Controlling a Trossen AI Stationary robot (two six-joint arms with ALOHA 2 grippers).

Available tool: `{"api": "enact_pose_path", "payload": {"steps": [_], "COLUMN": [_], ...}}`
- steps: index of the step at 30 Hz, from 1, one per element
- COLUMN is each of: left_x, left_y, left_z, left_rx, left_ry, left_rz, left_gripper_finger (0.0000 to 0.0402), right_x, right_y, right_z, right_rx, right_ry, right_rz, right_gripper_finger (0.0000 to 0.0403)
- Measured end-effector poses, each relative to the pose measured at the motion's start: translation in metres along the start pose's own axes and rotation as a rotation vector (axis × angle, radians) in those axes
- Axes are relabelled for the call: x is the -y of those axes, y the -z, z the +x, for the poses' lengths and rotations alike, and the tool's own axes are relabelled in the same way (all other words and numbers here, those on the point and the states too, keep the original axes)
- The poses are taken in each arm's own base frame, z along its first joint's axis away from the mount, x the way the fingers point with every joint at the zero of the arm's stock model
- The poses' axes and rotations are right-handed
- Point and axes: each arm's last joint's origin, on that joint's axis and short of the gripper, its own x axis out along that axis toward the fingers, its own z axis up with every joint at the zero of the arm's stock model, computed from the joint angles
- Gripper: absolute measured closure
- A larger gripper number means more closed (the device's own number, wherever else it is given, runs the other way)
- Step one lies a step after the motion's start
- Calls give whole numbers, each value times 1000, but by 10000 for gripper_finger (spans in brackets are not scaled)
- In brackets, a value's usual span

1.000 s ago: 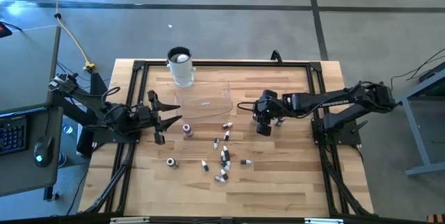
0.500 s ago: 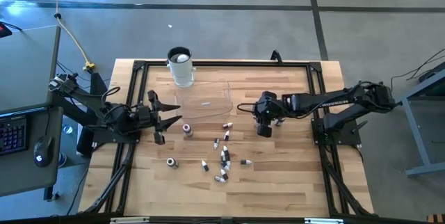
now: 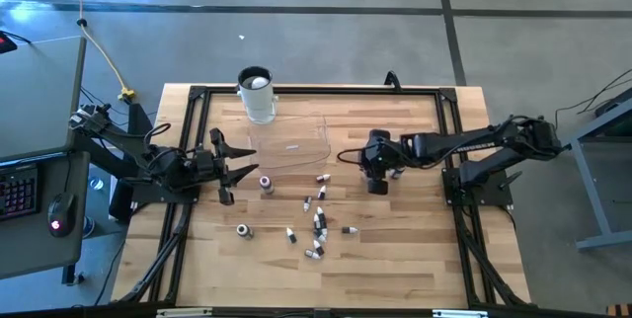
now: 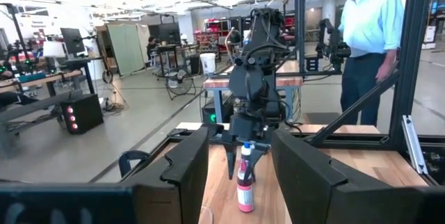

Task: Pick & Place food coloring
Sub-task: Put the big pink food coloring bottle into the transparent bin

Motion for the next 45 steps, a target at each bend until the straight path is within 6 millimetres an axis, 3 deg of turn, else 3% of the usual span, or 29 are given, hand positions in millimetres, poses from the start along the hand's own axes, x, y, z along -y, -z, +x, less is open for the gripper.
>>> {"api": "enact_pose_path", "payload": {"steps": [8, 14, 22, 28, 39, 45], "left_x": [0, 0, 1, 1, 1, 1], "left_y": [1, 1, 3, 4, 6, 7], "left_z": [0, 0, 0, 0, 0, 0], "left_rx": [-4, -12, -25, -34, -46, -60], "left_ry": [1, 1, 3, 4, 6, 9], "left_rz": [-26, -21, -28, -20, -10, 2], "left_gripper_finger": [247, 247, 247, 247, 247, 247], "right_x": [-12, -15, -13, -7, -2, -2], "right_y": [-4, -7, -9, -8, 0, 5], "right_z": [-16, -36, -40, -37, -35, -34], "right_rx": [69, 123, 170, 162, 72, 27], "right_ry": [-14, 186, 163, 85, 2, 3], "right_rz": [-112, -254, -33, -17, 25, 49], "right_gripper_finger": [283, 284, 284, 281, 185, 167]}}
